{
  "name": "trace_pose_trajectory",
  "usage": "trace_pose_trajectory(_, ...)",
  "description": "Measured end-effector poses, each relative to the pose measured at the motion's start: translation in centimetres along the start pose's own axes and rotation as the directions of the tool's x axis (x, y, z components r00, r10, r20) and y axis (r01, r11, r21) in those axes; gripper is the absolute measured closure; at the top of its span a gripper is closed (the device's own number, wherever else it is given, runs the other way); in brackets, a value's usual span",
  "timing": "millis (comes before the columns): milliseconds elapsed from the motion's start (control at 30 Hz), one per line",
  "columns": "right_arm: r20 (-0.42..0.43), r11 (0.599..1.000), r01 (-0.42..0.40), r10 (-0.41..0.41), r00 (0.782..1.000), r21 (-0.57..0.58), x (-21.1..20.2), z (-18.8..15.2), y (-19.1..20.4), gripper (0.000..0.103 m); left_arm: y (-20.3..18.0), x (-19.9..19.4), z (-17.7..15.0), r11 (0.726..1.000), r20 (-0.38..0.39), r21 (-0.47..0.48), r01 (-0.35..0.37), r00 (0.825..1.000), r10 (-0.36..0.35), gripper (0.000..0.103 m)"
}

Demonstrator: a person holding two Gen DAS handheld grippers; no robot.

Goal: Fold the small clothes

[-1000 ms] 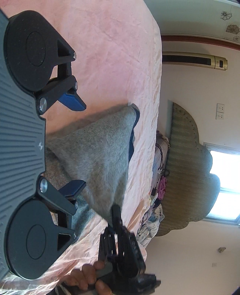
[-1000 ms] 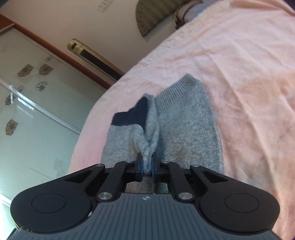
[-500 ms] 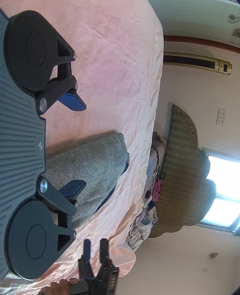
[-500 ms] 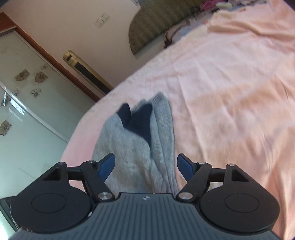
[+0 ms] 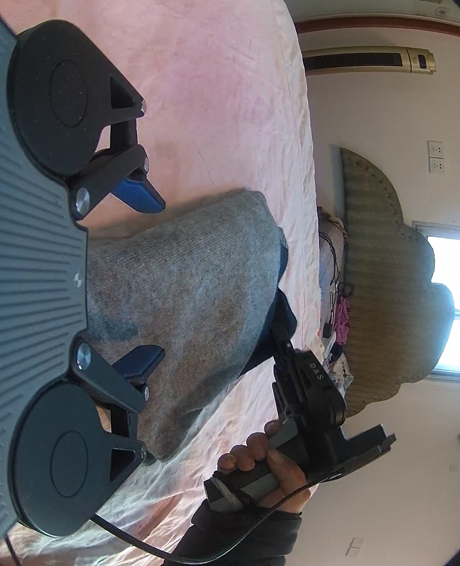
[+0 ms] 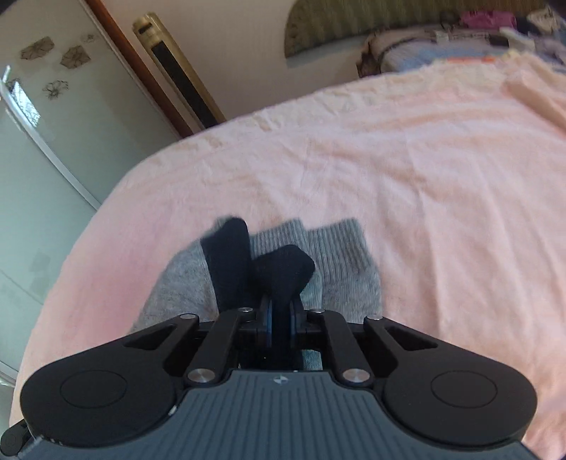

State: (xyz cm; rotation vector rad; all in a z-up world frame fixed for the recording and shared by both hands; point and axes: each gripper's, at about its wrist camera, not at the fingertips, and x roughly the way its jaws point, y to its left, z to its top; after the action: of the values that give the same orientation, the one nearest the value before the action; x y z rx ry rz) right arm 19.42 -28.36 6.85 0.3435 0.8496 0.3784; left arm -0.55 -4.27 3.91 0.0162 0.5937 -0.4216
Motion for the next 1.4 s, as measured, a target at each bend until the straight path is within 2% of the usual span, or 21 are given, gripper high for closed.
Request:
trace_pose_trajectory(67, 0.057, 0.999, 0.032, -0.032, 0.998, 0.004, -1.4, -0.3, -1.2, 0.090, 0.4, 0.5, 0.1, 1.000, -0.006, -0.013, 0.004, 1.000, -0.004, 0.021)
trace_pose_trajectory(133, -0.023, 0.997, 0.078, -0.078, 0.997, 0.005, 0.2, -1.5, -2.8, 0.089, 0.9, 1.2, 0.4, 1.000, -0.021, -0.030, 0.006, 1.000, -0.006, 0.021)
trace_pose_trajectory(167, -0.003, 0.998, 0.066, -0.066, 0.998, 0.022, 0.1, -2.0, -3.3, 0.088, 1.3, 1.4, 0.7, 0.999, -0.019, -0.044, 0.008, 1.000, -0.008, 0.021)
trace_pose_trajectory(200, 0.024, 0.997, 0.039, -0.041, 0.999, 0.064, -0.5, -2.2, -3.6, 0.078, 2.0, 1.5, 1.3, 0.997, -0.011, -0.079, 0.019, 1.000, -0.020, 0.021)
trace_pose_trajectory(267, 0.081, 0.991, 0.001, -0.012, 0.997, 0.132, -1.9, -2.0, -4.3, 0.045, 4.3, 2.1, 2.6, 0.978, -0.006, -0.200, 0.059, 0.998, -0.061, 0.021)
trace_pose_trajectory(300, 0.118, 0.990, -0.002, -0.015, 0.993, 0.144, -2.5, -1.8, -4.7, 0.021, 6.0, 2.9, 3.2, 0.950, -0.011, -0.298, 0.091, 0.995, -0.099, 0.021)
trace_pose_trajectory(333, 0.125, 0.989, 0.004, -0.022, 0.992, 0.147, -2.8, -1.6, -5.1, 0.018, 7.5, 3.9, 3.7, 0.914, -0.014, -0.387, 0.123, 0.990, -0.140, 0.021)
trace_pose_trajectory(467, 0.007, 0.975, -0.029, 0.028, 1.000, 0.222, 0.0, -0.8, -6.9, 0.027, 11.7, 10.1, 5.0, 0.744, -0.059, -0.645, 0.175, 0.959, -0.277, 0.021)
trace_pose_trajectory(567, 0.001, 0.962, -0.084, 0.086, 0.996, 0.260, 1.6, -0.7, -7.3, 0.027, 12.3, 13.8, 4.8, 0.653, -0.067, -0.729, 0.204, 0.929, -0.365, 0.025)
trace_pose_trajectory(600, 0.003, 0.958, -0.096, 0.099, 0.995, 0.269, 1.8, -0.6, -7.2, 0.034, 12.0, 14.3, 4.9, 0.662, -0.061, -0.722, 0.203, 0.934, -0.353, 0.032)
trace_pose_trajectory(633, -0.014, 0.957, -0.097, 0.105, 0.994, 0.275, 2.2, -0.6, -7.2, 0.063, 11.7, 14.8, 5.1, 0.686, -0.088, -0.705, 0.181, 0.937, -0.337, 0.064)
trace_pose_trajectory(667, -0.044, 0.955, -0.097, 0.114, 0.992, 0.282, 2.7, -0.7, -7.2, 0.079, 11.3, 15.5, 5.1, 0.710, -0.131, -0.689, 0.145, 0.939, -0.319, 0.071)
trace_pose_trajectory(700, -0.036, 0.959, -0.095, 0.109, 0.993, 0.268, 2.6, -1.1, -6.9, 0.080, 11.1, 15.3, 5.2, 0.717, -0.120, -0.682, 0.146, 0.944, -0.306, 0.075)
trace_pose_trajectory(800, 0.005, 0.975, -0.070, 0.071, 0.997, 0.211, 1.3, -1.6, -5.2, 0.082, 10.5, 13.5, 5.8, 0.785, -0.114, -0.604, 0.138, 0.960, -0.257, 0.082)
trace_pose_trajectory(933, 0.071, 0.972, -0.128, 0.116, 0.991, 0.198, -0.4, -1.1, -2.8, 0.082, 12.2, 10.8, 7.2, 0.812, -0.091, -0.562, 0.160, 0.963, -0.253, 0.084)
trace_pose_trajectory(1067, 0.119, 0.958, -0.220, 0.200, 0.972, 0.182, 0.3, 0.8, 0.4, 0.083, 16.2, 8.5, 9.9, 0.842, -0.063, -0.531, 0.090, 0.987, -0.145, 0.083)
trace_pose_trajectory(1167, 0.107, 0.923, -0.280, 0.261, 0.959, 0.265, 3.0, 2.0, 1.2, 0.079, 18.9, 9.4, 10.5, 0.869, -0.146, -0.495, -0.004, 0.986, -0.078, 0.075)
trace_pose_trajectory(1233, 0.072, 0.920, -0.213, 0.201, 0.977, 0.330, 5.0, 1.9, 1.1, 0.044, 20.3, 9.2, 9.2, 0.847, -0.220, -0.523, -0.099, 0.975, -0.021, 0.075)
trace_pose_trajectory(1300, 0.032, 0.936, -0.157, 0.155, 0.987, 0.316, 5.3, 0.9, 1.4, 0.041, 20.9, 7.2, 7.1, 0.808, -0.182, -0.589, -0.017, 0.977, -0.113, 0.073)
trace_pose_trajectory(1367, -0.008, 0.941, -0.193, 0.203, 0.979, 0.278, 4.1, -0.8, 1.8, 0.042, 20.0, 5.0, 4.5, 0.775, -0.147, -0.629, 0.065, 0.969, -0.201, 0.050)
trace_pose_trajectory(1400, -0.025, 0.946, -0.199, 0.212, 0.977, 0.257, 3.3, -1.6, 1.9, 0.042, 19.3, 4.2, 3.2, 0.762, -0.139, -0.640, 0.095, 0.962, -0.237, 0.025)
